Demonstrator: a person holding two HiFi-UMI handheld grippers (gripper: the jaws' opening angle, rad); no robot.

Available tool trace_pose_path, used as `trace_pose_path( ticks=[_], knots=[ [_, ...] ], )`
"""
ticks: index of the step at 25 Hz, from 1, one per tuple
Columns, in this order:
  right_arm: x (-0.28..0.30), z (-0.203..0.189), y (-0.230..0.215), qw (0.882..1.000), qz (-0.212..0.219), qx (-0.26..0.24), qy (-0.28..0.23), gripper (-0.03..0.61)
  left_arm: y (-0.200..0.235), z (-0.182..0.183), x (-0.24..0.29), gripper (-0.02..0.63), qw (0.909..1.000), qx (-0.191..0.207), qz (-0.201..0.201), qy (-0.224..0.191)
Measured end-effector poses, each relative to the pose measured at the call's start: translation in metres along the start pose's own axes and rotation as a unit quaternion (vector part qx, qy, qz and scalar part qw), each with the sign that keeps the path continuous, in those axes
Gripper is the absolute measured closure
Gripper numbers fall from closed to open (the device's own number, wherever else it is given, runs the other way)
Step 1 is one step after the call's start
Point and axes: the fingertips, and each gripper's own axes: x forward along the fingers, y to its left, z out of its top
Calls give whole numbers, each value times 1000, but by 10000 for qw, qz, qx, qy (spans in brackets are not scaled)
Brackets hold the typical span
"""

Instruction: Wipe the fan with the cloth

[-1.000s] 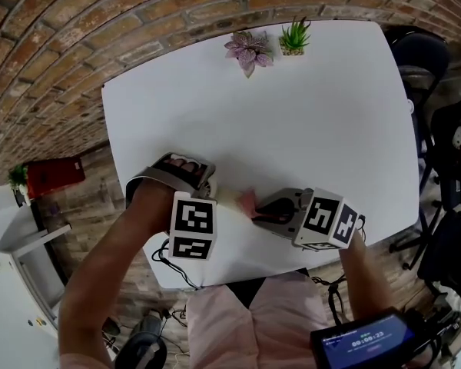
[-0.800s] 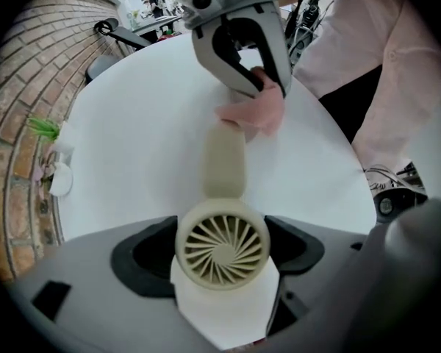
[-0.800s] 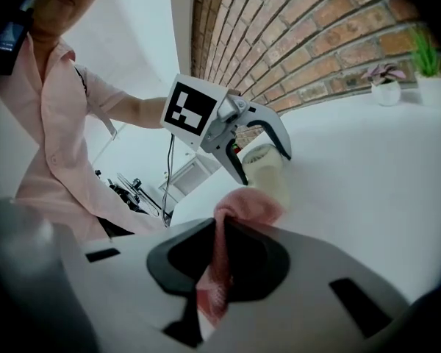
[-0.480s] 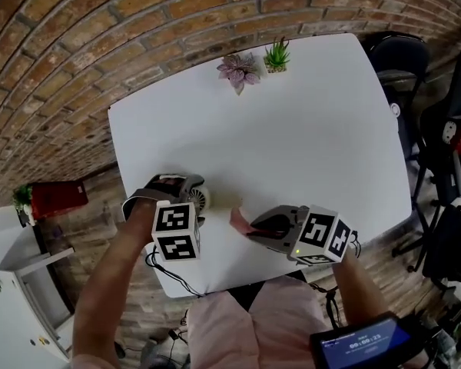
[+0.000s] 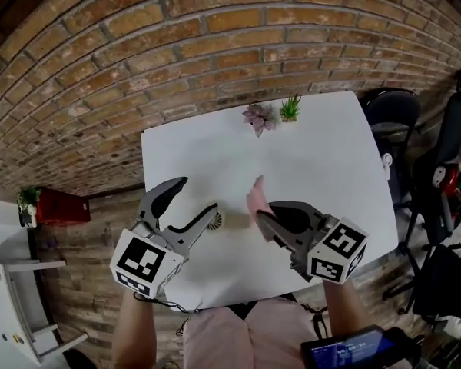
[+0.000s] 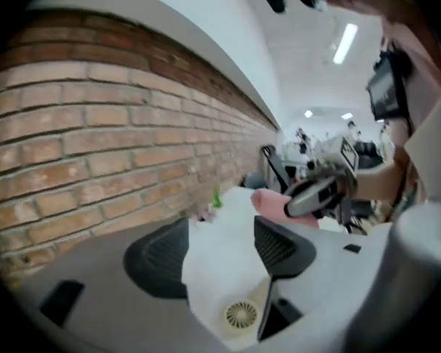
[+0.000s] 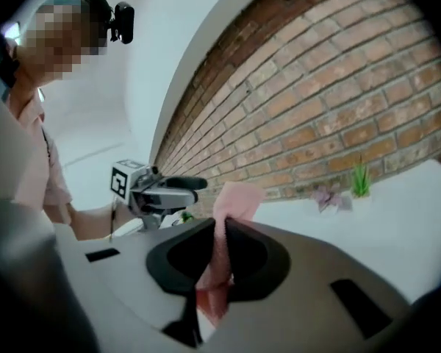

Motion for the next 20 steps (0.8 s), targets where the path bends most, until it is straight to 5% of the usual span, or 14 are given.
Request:
trace_pose_path(
  ticks=[4, 10, 13, 20],
  knots=[
    [1, 78, 12, 9934, -631, -588, -759, 532, 37, 60, -50, 603, 9787, -801, 1518, -1125],
    [-2, 151, 41, 9600, -1510, -1981, -1278, 531, 49, 122, -103, 601, 9265, -22, 3167, -2035],
    [-2, 161, 46, 9507, -1706, -2209, -1351, 532, 48, 131, -109, 601, 9182, -15, 3331, -2145],
    [-2, 154, 47, 9472, -1838, -2267, -1330, 544, 39, 130, -112, 601, 9165, -143, 3292, -2269]
  ],
)
